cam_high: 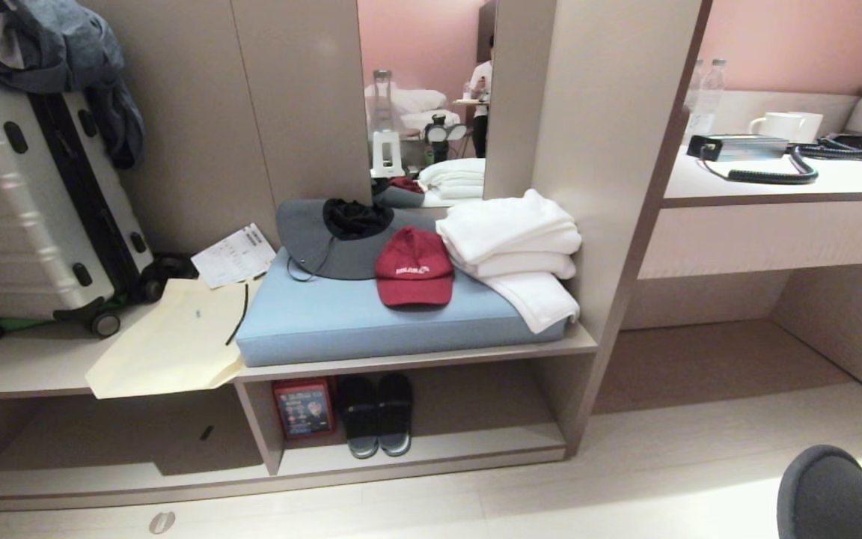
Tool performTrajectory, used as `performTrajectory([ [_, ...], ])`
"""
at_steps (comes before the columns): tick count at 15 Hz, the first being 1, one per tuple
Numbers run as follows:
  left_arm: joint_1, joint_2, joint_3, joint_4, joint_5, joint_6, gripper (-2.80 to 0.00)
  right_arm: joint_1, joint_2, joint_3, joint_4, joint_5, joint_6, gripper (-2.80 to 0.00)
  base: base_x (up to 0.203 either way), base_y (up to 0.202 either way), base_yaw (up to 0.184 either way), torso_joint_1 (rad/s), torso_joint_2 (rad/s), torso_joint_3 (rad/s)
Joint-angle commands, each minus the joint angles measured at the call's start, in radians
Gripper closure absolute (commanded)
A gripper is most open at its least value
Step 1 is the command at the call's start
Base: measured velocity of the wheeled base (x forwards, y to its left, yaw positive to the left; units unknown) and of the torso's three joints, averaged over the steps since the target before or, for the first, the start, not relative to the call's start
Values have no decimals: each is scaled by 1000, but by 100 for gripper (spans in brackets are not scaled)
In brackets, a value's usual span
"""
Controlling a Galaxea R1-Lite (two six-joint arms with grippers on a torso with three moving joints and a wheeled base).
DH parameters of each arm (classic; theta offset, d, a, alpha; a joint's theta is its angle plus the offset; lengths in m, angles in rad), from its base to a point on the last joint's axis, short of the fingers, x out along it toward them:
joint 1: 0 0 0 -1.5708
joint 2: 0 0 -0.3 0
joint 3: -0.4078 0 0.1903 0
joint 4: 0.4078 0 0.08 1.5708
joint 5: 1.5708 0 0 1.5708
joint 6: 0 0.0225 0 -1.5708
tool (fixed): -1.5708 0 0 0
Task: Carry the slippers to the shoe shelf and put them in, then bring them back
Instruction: Place the slippers on the floor
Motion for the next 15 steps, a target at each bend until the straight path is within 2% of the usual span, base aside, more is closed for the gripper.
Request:
performTrajectory([
  [1, 0, -1, 0, -1, 0, -1, 0, 0, 1, 0, 0, 1, 0, 0, 0, 0, 0, 0, 0, 0],
  [8, 1, 0, 0, 1, 0, -4, 0, 0, 1, 0, 0, 1, -2, 0, -1, -19, 0, 2, 1, 1],
  [15, 1, 0, 0, 1, 0, -4, 0, 0, 1, 0, 0, 1, -2, 0, 0, -191, 2, 3, 3, 2],
])
